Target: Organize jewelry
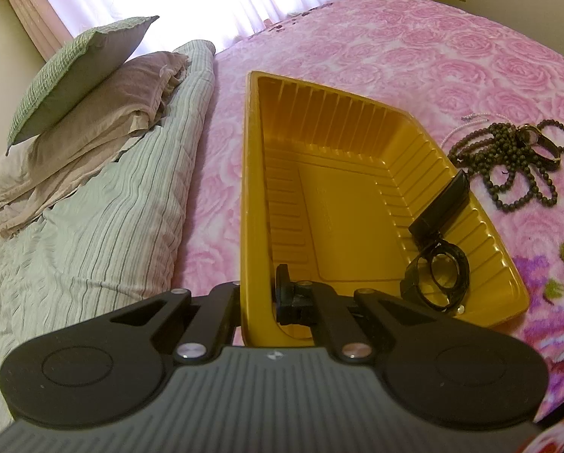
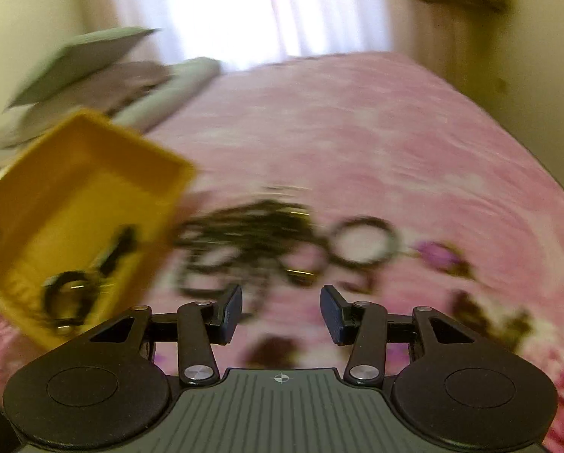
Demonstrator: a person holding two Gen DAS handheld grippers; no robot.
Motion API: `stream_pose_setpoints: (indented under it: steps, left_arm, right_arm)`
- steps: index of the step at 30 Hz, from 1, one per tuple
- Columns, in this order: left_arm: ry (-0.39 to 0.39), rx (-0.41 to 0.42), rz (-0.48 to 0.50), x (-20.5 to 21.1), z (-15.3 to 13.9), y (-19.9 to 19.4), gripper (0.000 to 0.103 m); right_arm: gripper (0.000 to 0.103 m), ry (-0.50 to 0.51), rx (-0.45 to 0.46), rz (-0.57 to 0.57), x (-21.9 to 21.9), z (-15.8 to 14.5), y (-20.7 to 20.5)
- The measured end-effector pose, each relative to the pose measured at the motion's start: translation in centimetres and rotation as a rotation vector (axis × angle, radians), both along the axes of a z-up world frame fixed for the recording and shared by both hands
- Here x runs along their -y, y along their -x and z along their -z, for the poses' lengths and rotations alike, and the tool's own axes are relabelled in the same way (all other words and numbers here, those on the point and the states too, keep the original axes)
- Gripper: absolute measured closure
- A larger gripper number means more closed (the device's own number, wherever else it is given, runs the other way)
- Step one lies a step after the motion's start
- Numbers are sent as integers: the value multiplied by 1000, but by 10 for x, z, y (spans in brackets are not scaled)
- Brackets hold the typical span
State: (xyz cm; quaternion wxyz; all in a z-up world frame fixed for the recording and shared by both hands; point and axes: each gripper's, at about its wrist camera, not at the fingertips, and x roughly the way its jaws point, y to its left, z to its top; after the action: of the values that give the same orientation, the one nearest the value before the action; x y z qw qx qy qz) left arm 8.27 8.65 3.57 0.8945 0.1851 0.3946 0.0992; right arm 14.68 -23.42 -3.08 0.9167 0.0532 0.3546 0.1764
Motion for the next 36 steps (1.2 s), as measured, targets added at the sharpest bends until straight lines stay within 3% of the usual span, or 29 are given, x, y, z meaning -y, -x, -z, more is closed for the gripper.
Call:
stream_pose_setpoints:
  steps: [7, 11, 17, 20, 30, 36]
  left_arm:
    - [-4, -4, 0, 1, -1, 0, 101]
    - [-11, -8, 0, 3, -1, 0, 101]
    - [-18, -15, 1, 4, -1, -1, 101]
    - [-20, -15, 1, 4, -1, -1, 101]
    - [-15, -14, 5, 2, -2, 1, 101]
    - [-8, -10, 6, 2, -2, 1, 101]
  right_arm:
    - [57, -6, -14, 81, 29, 8, -34]
    - [77, -30, -48, 90, 30, 13, -53]
    - [81, 6, -57, 88, 24, 19, -74]
    - [97, 44, -54, 97, 24, 17, -71]
    - [97, 104, 74, 103, 29, -20, -42]
    - [97, 93, 152, 37, 8, -50, -30]
